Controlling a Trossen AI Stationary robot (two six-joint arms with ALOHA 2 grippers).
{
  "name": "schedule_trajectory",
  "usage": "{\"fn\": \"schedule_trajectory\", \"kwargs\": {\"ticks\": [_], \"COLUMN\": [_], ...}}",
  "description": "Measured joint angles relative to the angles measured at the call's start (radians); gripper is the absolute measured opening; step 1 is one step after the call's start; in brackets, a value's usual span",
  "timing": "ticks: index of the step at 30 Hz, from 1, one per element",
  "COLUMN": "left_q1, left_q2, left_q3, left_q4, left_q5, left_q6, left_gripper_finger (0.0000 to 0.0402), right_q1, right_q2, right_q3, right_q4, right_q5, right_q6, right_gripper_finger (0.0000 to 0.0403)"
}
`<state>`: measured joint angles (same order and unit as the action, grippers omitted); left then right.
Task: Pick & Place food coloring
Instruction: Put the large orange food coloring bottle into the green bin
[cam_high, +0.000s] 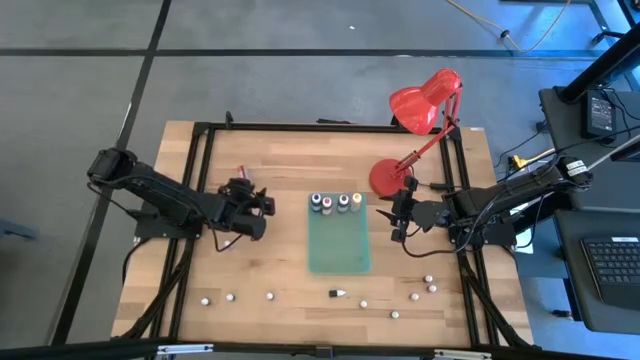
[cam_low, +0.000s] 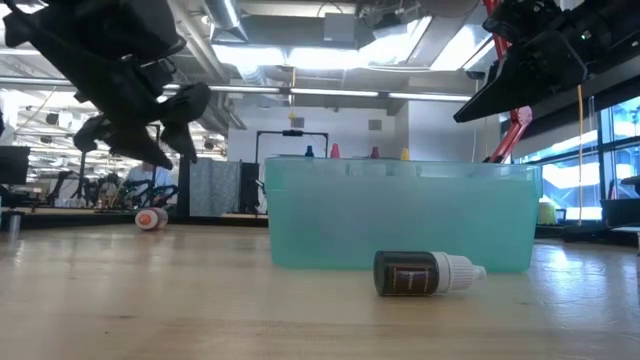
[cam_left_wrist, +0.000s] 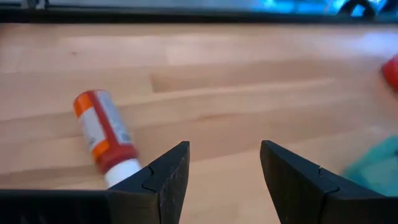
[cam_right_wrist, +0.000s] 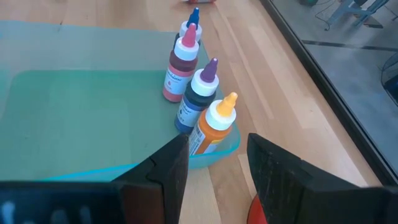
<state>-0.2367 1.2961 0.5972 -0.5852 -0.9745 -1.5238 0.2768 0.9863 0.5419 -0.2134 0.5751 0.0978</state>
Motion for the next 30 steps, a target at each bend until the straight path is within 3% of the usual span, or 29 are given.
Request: {"fn": "schedule_trajectory", "kwargs": {"ticks": [9,22,30], "left_q1": [0.023,0.083,0.107], "left_q2": [0.005,0.205,0.249], "left_q3": [0.0,0.0,0.0], "left_q4": [-0.115,-0.132,-0.157], "left_q5": [-0.005,0.071,0.11], "left_q6": [-0.078,-0.199,-0.275], "left_gripper_finger": [0.0192,0.0192,0.0192], "right_q1": [0.0,0.0,0.0], "right_q2": [0.0,0.0,0.0], "right_q3": [0.0,0.0,0.0], "right_q4": [0.0,0.008,0.008], "right_q5": [0.0,0.0,0.0], "right_q6": [0.003,0.006,0.005], "right_gripper_finger": [0.0165,0.0165,0.0165]}}
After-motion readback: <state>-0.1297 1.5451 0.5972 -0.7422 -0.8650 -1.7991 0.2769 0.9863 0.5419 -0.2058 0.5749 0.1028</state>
